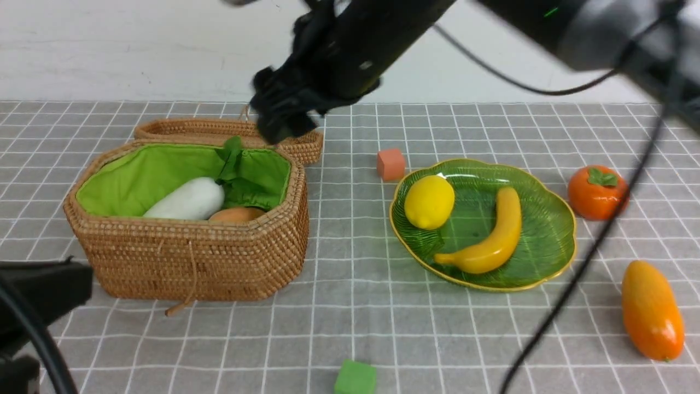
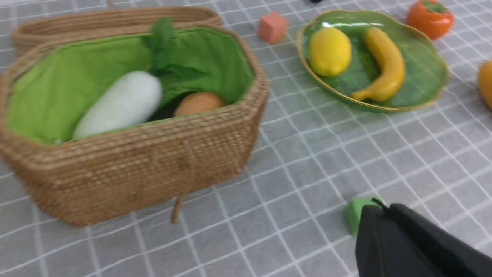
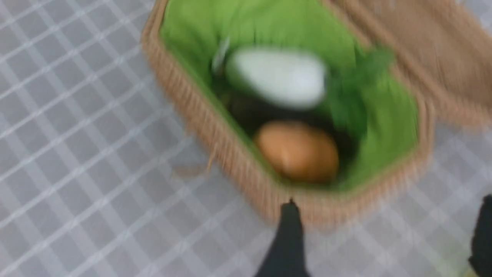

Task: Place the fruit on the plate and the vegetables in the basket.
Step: Use the right arm to grab a mango and put it into the right plate

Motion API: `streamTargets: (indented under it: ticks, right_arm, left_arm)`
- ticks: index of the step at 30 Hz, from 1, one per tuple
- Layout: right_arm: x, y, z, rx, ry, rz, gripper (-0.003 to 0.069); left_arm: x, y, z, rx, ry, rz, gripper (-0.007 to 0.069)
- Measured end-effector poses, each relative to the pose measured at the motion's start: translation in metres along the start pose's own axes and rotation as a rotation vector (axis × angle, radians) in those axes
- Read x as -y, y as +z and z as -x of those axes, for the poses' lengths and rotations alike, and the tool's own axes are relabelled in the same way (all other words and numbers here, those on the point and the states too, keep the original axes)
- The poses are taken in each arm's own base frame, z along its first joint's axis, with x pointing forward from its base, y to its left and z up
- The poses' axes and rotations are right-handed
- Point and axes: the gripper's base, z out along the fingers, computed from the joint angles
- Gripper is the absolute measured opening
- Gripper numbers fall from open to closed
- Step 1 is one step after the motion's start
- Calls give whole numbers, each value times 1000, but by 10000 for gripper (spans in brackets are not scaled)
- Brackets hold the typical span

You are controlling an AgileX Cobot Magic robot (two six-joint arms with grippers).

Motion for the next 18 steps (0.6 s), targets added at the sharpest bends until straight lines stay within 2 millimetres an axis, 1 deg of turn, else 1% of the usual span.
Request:
streamTargets:
  ticks: [1,2,3,4,5,6,7,8,9,10,11,12,13,14,15,16,17,18]
  right_arm:
    - [2,-11,-1,-4,24,-18,482]
    - [7,-33,-4,3,75,-63,387]
    - [8,-35,-4,4,83,-70,365]
    - [13,-46,-9,5,116,-100,286]
    - [18,-53,-14,-2,147,-120,234]
    - [20,-55,-17,-7,157,-126,224]
    - [30,-67,-35,-41,244,-167,150]
    - [32,-68,-37,-48,248,-170,150]
    - [46,-76,-62,-97,347,-228,126]
    - [53,-80,-77,-126,404,-249,126]
    - [64,-83,-102,-181,468,-301,135]
    - [69,-84,-108,-190,493,-319,141]
    - [82,-88,-136,-245,574,-373,171]
    - [94,-87,-160,-302,642,-412,205]
    - [108,-83,-187,-361,721,-449,257]
    - [121,-79,-210,-392,787,-474,307]
    - [120,-77,-212,-396,788,-472,318]
    - [138,-71,-236,-390,875,-488,419]
  left_arm:
    - [2,0,0,-2,21,-24,-13]
    - [9,0,-1,-10,36,-98,-13]
    - [10,-1,-1,-11,38,-106,-13]
    - [15,-1,-1,-9,68,-163,-13]
    - [18,-2,-1,-6,79,-203,-13]
    - [20,-2,-1,-5,72,-218,-13]
    - [25,-3,-1,5,98,-275,-13]
    - [26,-4,-1,6,92,-287,-13]
    - [29,-5,0,18,115,-327,-13]
    - [31,-5,0,21,116,-343,-13]
    - [32,-6,0,26,127,-361,-13]
    - [32,-6,0,26,132,-361,-13]
    - [33,-6,0,26,139,-372,-13]
    - [34,-6,0,25,145,-377,-13]
    - [34,-6,0,24,151,-378,-13]
    - [34,-6,-1,23,155,-379,-13]
    - [34,-6,-1,23,155,-379,-13]
    - [34,-7,-1,21,155,-381,-13]
